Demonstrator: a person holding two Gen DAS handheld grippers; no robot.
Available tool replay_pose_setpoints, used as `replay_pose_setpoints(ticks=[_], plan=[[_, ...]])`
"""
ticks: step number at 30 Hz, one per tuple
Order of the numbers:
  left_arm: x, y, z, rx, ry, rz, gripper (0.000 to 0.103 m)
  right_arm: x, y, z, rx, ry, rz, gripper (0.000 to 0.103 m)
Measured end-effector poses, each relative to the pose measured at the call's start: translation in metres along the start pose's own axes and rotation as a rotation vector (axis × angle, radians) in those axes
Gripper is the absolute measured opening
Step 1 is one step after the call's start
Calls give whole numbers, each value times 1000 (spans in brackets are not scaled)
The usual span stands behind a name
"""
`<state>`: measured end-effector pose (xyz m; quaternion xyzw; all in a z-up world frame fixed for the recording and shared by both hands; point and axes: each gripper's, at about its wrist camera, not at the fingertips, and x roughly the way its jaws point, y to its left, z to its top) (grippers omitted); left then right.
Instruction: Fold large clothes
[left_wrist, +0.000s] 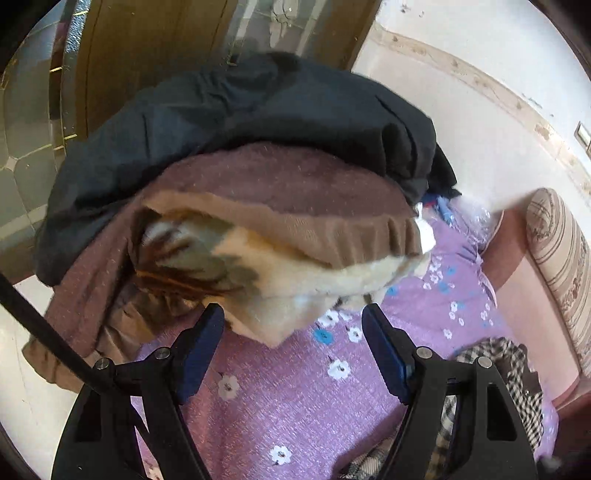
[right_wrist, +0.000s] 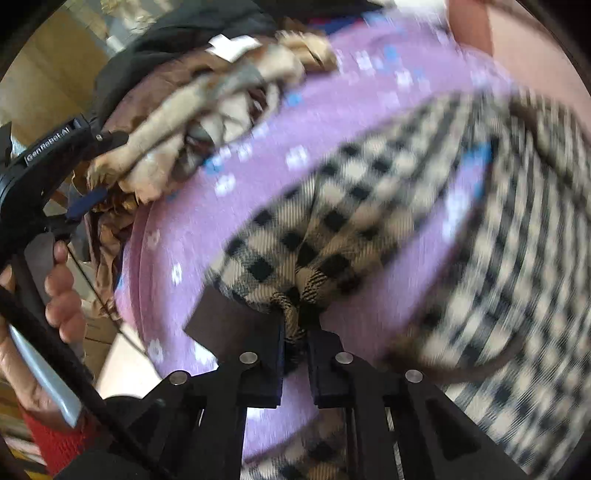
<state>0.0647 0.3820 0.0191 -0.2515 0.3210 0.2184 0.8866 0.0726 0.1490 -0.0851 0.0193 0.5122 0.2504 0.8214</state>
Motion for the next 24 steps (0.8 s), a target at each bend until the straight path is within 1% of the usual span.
replay_pose_setpoints(ticks=[3, 6, 7, 10, 11, 12, 13, 14, 16, 17, 20, 22, 24], plan=[[-6, 8, 7, -12, -33, 36, 76, -10, 26, 32, -106, -61, -51, 9], [-8, 25, 16, -63, -48, 66, 76, -9, 53, 66, -215, -119, -93, 9], [-9, 30, 18, -79, -50, 71, 76, -4, 63, 78, -241, -129, -86, 9], [-7, 47, 24, -140, -52, 89, 76, 8, 79, 105, -290, -108, -1, 15], [-6, 53, 26, -157, -54, 99, 76, 13, 84, 113, -301, -99, 20, 25], [-5, 57, 27, -171, -56, 109, 76, 14, 86, 117, -307, -99, 29, 29], [-4, 60, 27, -180, -57, 115, 76, 14, 91, 122, -317, -118, 32, 37], [-5, 64, 28, -192, -58, 121, 76, 10, 93, 125, -324, -142, 27, 45], [-4, 67, 29, -208, -60, 123, 76, -1, 89, 126, -321, -187, 18, 56], [-4, 69, 30, -213, -58, 123, 76, -4, 85, 125, -314, -196, 14, 57], [-3, 69, 30, -216, -50, 116, 76, -3, 74, 113, -323, -179, -6, 57], [-4, 71, 32, -216, -50, 117, 76, -1, 74, 93, -364, -165, -21, 57], [-4, 73, 34, -223, -54, 125, 76, 1, 77, 73, -424, -166, -49, 61]])
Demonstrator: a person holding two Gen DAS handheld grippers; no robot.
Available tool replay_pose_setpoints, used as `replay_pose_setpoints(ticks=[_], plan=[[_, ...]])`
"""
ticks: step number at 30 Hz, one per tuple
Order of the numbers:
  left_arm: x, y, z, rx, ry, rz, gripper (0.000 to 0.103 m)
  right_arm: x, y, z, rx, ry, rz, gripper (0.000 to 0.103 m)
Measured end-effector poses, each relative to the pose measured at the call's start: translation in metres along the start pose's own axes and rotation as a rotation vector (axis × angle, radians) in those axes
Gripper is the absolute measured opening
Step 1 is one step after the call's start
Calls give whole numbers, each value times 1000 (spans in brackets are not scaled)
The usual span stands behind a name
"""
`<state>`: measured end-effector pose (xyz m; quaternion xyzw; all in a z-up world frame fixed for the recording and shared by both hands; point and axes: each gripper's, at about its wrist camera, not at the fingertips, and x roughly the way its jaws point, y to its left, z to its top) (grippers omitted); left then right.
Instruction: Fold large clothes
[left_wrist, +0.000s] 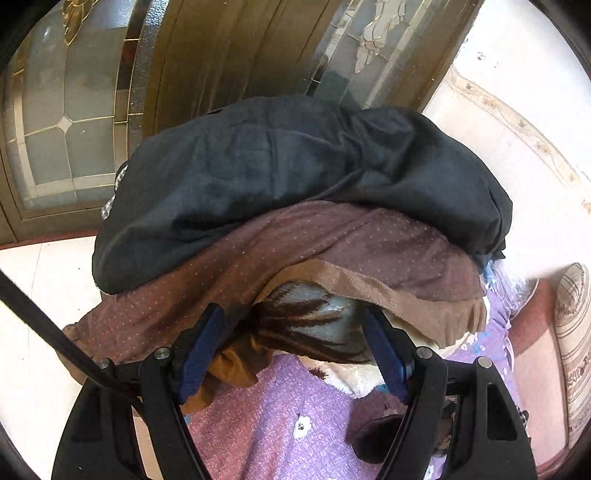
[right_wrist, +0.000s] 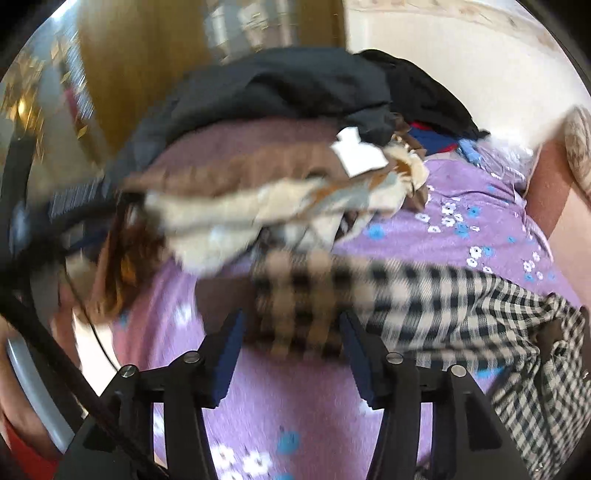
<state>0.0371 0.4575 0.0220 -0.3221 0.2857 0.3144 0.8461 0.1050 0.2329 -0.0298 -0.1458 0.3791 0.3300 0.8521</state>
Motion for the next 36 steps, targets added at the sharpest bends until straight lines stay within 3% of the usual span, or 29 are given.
replay_pose_setpoints(ticks=[4, 9, 16, 18, 19, 20, 23, 28, 33, 36], plan=[[0, 10, 1, -32, -13, 24, 76, 8, 39, -28, -171, -26, -92, 67], [-2, 23, 4, -77, -36, 67, 76, 35, 69, -30, -252, -38, -109, 73], [0, 36, 9, -124, -42, 78, 76, 92, 63, -20, -280, 12, -197, 73], [1, 35, 11, -115, -42, 78, 76, 97, 58, -14, -245, 23, -180, 44], [2, 33, 10, -108, -41, 77, 76, 101, 56, -9, -224, 46, -169, 14], [2, 31, 9, -101, -42, 76, 76, 101, 54, -5, -210, 54, -165, 14], [0, 19, 4, -71, -45, 73, 76, 88, 49, 3, -182, 19, -158, 10], [-5, -6, -7, -17, -56, 37, 76, 29, 14, 25, -53, -87, -132, 9], [-11, -50, -33, 111, -48, -23, 76, -42, -64, 34, 151, -189, -164, 10], [-14, -78, -53, 189, -33, -72, 76, -92, -136, 18, 312, -240, -223, 10]])
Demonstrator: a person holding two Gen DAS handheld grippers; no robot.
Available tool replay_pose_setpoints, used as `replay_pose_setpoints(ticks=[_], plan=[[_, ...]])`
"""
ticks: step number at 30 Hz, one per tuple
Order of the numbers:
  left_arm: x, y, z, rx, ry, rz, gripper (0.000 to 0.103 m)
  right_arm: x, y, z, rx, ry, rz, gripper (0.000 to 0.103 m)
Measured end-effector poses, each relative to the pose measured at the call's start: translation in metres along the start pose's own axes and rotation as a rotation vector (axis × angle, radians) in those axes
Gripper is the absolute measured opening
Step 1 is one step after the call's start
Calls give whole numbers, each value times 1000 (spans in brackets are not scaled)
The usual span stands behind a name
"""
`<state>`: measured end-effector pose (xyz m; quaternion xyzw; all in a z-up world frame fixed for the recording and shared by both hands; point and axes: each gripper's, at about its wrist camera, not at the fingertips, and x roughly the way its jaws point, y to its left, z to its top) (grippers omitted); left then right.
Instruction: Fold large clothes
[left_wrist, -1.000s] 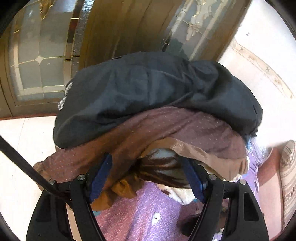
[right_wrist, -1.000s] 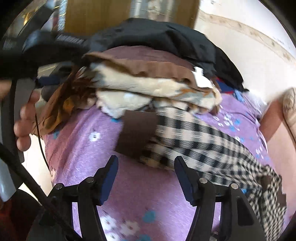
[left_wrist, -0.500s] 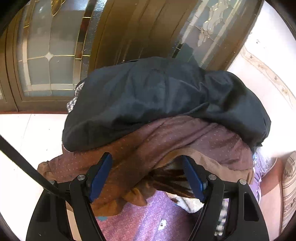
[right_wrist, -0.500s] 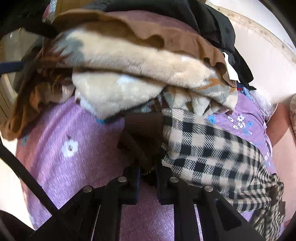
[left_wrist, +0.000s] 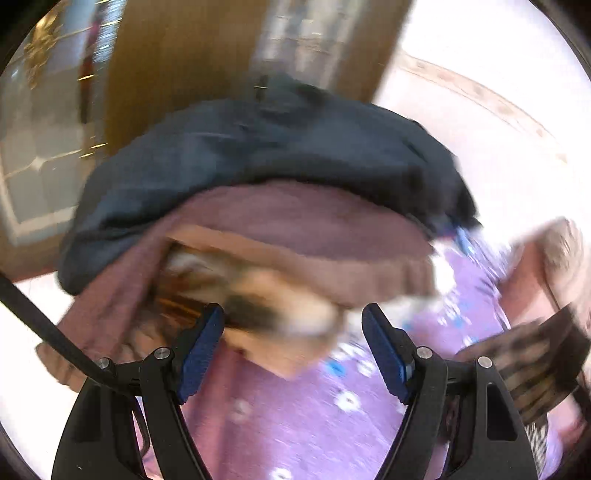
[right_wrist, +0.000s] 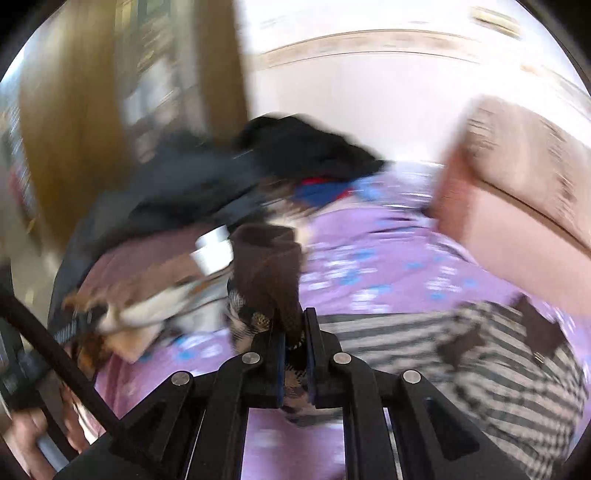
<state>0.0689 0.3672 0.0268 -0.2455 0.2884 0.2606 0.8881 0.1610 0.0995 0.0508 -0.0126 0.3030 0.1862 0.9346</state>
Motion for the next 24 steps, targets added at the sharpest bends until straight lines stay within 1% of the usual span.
replay_pose_setpoints(ticks=[2, 4, 5, 6, 8, 9, 11, 12, 14, 15, 18, 21, 22, 24], plan=[[-3, -24, -12, 48, 9, -39, 76, -15, -46, 2, 76, -13, -50, 10], [-5, -46, -24, 107, 22, -79, 76, -31, -106, -3, 166, -17, -134, 10], [-6, -59, -32, 141, 31, -105, 76, -39, -129, -8, 202, -15, -171, 10], [-6, -73, -41, 176, 47, -136, 76, -49, -166, -18, 265, -9, -223, 10], [-5, -92, -56, 229, 80, -185, 76, -58, -213, -33, 353, 2, -276, 10], [-5, -101, -63, 251, 96, -205, 76, -65, -246, -47, 413, 12, -323, 10], [-3, -121, -80, 301, 133, -243, 76, -72, -281, -67, 472, 26, -388, 10], [-1, -130, -88, 325, 153, -261, 76, -75, -308, -83, 516, 40, -434, 9], [2, -147, -101, 357, 182, -281, 76, -80, -337, -107, 590, 61, -473, 10], [3, -155, -108, 377, 199, -293, 76, -83, -357, -127, 650, 79, -490, 10], [5, -170, -121, 415, 233, -316, 76, -84, -384, -167, 720, 131, -518, 10], [12, -182, -133, 439, 276, -338, 76, -88, -391, -188, 721, 173, -506, 11], [16, -183, -133, 442, 291, -345, 76, -95, -391, -194, 713, 186, -525, 11], [19, -186, -138, 445, 317, -356, 76, -110, -390, -200, 702, 180, -534, 14]])
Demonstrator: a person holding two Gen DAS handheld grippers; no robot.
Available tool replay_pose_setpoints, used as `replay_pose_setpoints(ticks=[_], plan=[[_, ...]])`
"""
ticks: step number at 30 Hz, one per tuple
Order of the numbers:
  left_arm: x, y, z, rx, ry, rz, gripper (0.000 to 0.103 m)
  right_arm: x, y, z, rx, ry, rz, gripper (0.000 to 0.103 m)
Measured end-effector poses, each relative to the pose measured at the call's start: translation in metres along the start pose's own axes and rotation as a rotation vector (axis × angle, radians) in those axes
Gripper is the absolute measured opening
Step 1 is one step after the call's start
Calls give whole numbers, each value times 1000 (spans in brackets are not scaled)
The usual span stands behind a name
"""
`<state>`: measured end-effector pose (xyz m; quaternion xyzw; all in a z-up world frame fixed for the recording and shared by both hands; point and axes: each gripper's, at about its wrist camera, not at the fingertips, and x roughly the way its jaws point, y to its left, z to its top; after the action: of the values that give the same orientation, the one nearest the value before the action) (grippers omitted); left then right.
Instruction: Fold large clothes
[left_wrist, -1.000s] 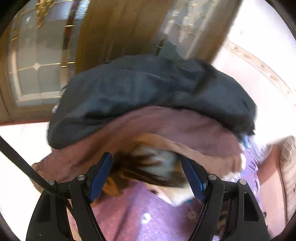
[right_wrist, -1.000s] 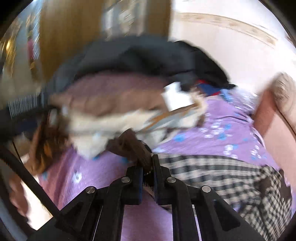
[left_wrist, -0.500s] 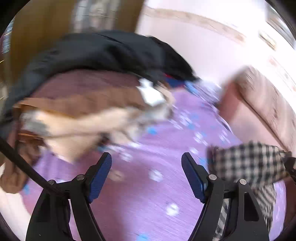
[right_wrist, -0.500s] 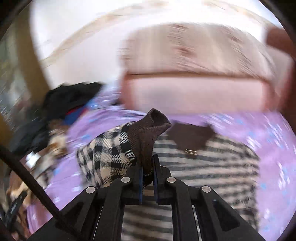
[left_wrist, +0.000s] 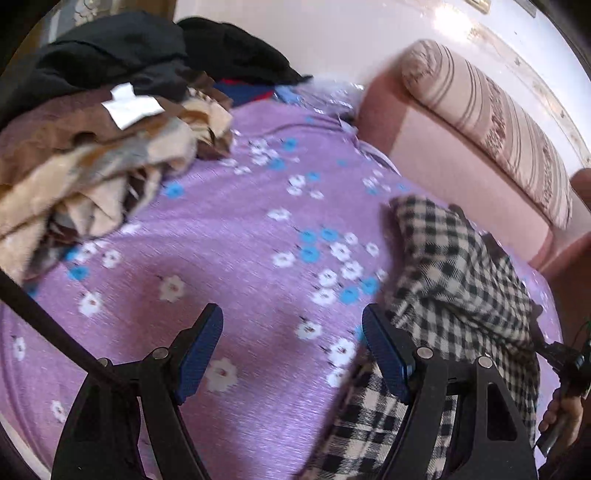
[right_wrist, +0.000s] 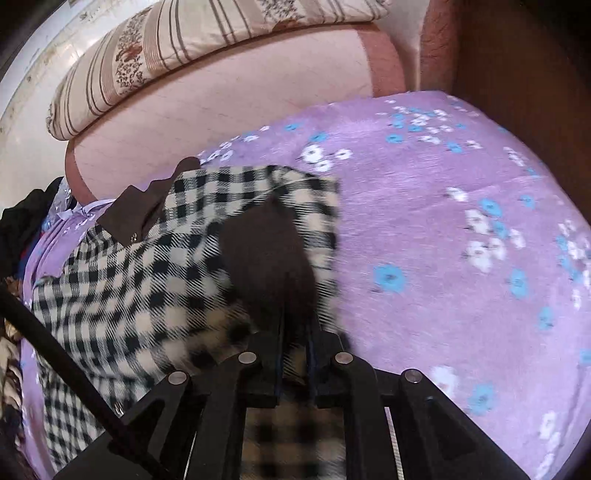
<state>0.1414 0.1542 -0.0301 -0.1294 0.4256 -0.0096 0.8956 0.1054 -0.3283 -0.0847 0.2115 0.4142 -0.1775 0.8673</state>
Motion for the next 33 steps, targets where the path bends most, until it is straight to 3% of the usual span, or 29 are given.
replay_pose_setpoints(ticks=[6, 9, 15, 18, 19, 21, 25, 26, 28, 31, 33], plan=[[10, -11, -9, 34, 57, -16, 76, -45, 1, 5, -73, -86, 31, 21], [11, -19, -12, 62, 58, -7, 76, -42, 18, 15, -94, -80, 64, 21], [19, -25, -15, 86, 89, 21, 76, 17, 41, 17, -21, 44, 147, 21], [26, -22, -16, 82, 123, 34, 76, 42, 41, 12, 12, 129, 84, 21], [28, -20, -17, 84, 136, 33, 76, 39, 44, 12, 0, 114, 64, 21], [30, -20, -21, 89, 154, 23, 76, 20, 67, 12, -76, 46, 43, 21], [34, -26, -34, 146, 184, 10, 75, -12, 128, 14, -189, 8, 227, 21], [33, -30, -37, 179, 178, 26, 72, -15, 151, 15, -230, 19, 288, 21], [31, -38, -43, 244, 184, 39, 45, -13, 187, 15, -287, 45, 368, 21], [28, -40, -48, 256, 196, 19, 41, 6, 245, 10, -351, 107, 439, 21], [28, -41, -49, 259, 200, 19, 41, 33, 280, 1, -388, 180, 421, 21]])
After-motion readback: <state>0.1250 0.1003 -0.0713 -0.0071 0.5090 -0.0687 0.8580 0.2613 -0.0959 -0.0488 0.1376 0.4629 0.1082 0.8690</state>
